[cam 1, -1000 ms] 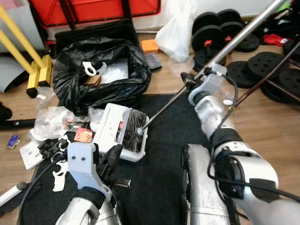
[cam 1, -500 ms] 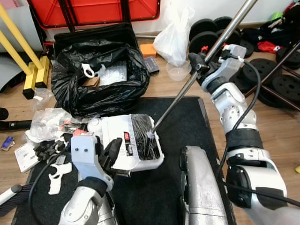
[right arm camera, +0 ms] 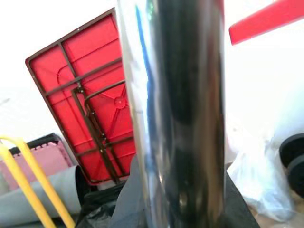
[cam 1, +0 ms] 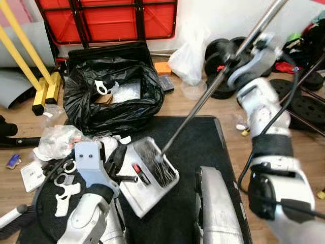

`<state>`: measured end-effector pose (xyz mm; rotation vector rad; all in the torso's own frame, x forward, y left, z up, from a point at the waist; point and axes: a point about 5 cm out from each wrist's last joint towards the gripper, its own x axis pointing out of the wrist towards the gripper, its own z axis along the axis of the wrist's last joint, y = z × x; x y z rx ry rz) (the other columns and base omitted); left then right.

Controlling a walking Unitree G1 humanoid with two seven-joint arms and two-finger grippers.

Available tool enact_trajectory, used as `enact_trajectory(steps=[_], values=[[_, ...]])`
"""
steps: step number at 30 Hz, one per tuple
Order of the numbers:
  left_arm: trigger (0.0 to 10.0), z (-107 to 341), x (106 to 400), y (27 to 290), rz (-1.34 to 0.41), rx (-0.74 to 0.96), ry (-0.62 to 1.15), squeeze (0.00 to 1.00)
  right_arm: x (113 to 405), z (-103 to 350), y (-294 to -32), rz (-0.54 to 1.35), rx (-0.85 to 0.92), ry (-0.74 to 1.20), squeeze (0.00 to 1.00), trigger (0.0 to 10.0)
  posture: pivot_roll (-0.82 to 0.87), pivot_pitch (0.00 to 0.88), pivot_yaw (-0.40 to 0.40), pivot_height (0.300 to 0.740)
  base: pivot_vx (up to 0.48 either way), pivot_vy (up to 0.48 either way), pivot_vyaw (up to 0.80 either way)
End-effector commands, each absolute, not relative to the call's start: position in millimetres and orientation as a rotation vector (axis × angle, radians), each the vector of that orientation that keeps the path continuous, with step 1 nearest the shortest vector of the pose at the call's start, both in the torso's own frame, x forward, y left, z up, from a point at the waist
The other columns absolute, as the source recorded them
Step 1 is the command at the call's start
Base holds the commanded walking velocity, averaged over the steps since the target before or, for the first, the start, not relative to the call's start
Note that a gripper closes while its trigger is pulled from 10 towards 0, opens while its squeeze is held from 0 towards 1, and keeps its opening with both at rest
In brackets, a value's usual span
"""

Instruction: Sweep floor

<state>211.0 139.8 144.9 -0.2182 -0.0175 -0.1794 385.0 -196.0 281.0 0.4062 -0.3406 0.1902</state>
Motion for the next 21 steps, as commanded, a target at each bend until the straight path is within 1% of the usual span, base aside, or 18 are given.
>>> enact_trajectory(steps=[1, 3, 5, 6, 7, 8, 9, 10, 13, 14, 17, 21], values=[[10.0, 140, 211, 141, -0.177, -0.216, -0.002, 0.00, 383, 286, -203, 0.161, 0.417, -0.373, 0.00, 10.0, -0.05, 0.030, -0.032, 0.495, 0.000, 0.000, 0.00], [10.0, 139, 212, 142, -0.177, -0.213, -0.003, 0.00, 383, 285, -214, 0.093, 0.399, -0.371, 0.00, 10.0, -0.05, 0.028, -0.029, 0.510, 0.000, 0.000, 0.00], [10.0, 139, 213, 142, -0.177, -0.212, -0.003, 0.00, 384, 285, -216, 0.084, 0.396, -0.370, 0.00, 10.0, -0.05, 0.028, -0.029, 0.515, 0.000, 0.000, 0.00], [10.0, 139, 213, 142, -0.177, -0.212, -0.003, 0.00, 384, 282, -215, 0.081, 0.382, -0.348, 0.00, 5.0, -0.05, 0.028, -0.028, 0.520, 0.000, 0.000, 0.00], [10.0, 139, 213, 142, -0.177, -0.212, -0.003, 0.00, 384, 282, -215, 0.081, 0.382, -0.348, 0.00, 5.0, -0.05, 0.028, -0.028, 0.520, 0.000, 0.000, 0.00], [10.0, 139, 213, 142, -0.177, -0.211, -0.004, 0.00, 385, 279, -214, 0.078, 0.363, -0.324, 0.00, 5.3, -0.04, 0.032, -0.028, 0.525, 0.000, 0.000, 0.00], [10.0, 139, 213, 142, -0.177, -0.211, -0.004, 0.00, 385, 279, -214, 0.078, 0.363, -0.324, 0.00, 5.3, -0.04, 0.032, -0.028, 0.525, 0.000, 0.000, 0.00], [10.0, 140, 213, 143, -0.177, -0.211, -0.005, 0.00, 387, 269, -208, 0.080, 0.301, -0.259, 0.00, 10.0, -0.04, 0.036, -0.027, 0.530, 0.000, 0.000, 0.00], [10.0, 141, 212, 143, -0.177, -0.212, -0.007, 0.00, 391, 236, -190, 0.096, 0.127, -0.070, 0.00, 10.0, -0.04, 0.042, -0.026, 0.545, 0.000, 0.000, 0.00], [10.0, 141, 212, 143, -0.177, -0.212, -0.007, 0.00, 391, 236, -190, 0.096, 0.127, -0.070, 0.00, 10.0, -0.04, 0.042, -0.026, 0.545, 0.000, 0.000, 0.00], [10.0, 142, 209, 142, -0.177, -0.217, -0.006, 0.00, 392, 208, -186, 0.052, 0.059, 0.031, 0.00, 10.0, -0.03, 0.060, -0.023, 0.545, 0.000, 0.000, 0.00], [10.0, 142, 207, 142, -0.179, -0.219, -0.005, 0.00, 392, 197, -185, 0.021, 0.021, 0.078, 0.00, 10.0, -0.02, 0.071, -0.023, 0.545, 0.000, 0.000, 0.00]])
